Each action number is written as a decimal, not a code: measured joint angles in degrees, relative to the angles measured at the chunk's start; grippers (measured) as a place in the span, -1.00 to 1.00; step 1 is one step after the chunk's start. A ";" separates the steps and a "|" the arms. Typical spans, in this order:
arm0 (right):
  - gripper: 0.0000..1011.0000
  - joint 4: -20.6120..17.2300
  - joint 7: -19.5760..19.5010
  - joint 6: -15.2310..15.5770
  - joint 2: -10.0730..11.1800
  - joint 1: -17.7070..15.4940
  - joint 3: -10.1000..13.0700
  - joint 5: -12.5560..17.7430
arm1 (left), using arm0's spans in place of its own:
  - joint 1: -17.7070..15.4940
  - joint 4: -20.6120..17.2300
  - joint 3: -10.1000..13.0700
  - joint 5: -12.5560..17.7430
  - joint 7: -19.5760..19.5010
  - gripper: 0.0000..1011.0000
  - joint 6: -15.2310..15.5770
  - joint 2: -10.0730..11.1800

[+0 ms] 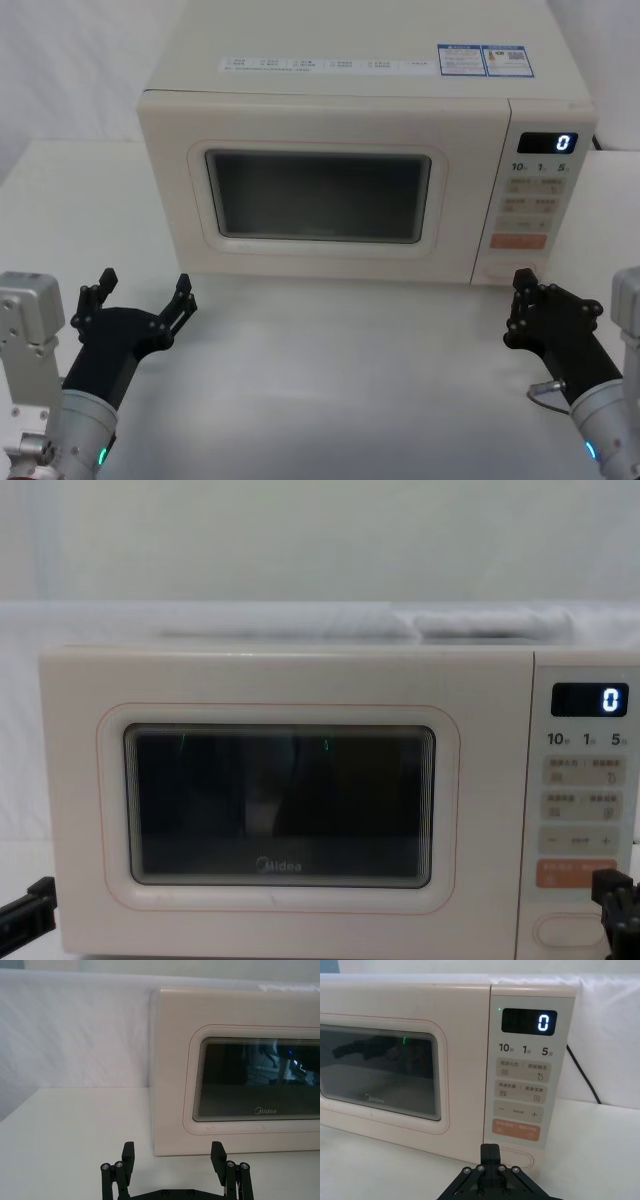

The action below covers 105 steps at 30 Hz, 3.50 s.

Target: Press the button to open the microwave door with one hand; close the microwave door with the other hand.

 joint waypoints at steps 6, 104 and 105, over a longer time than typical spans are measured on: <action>-1.00 0.43 2.33 2.88 -0.57 1.20 1.37 1.35 | 0.00 0.00 0.00 0.00 0.00 0.98 0.00 0.00; -1.00 22.87 4.60 4.42 -7.22 16.76 5.30 -0.22 | 0.00 0.00 -0.01 0.00 0.00 0.98 0.00 0.00; -1.00 22.92 4.60 4.40 -7.22 16.78 5.32 -0.23 | 0.00 0.00 0.00 0.00 0.00 0.98 0.00 0.00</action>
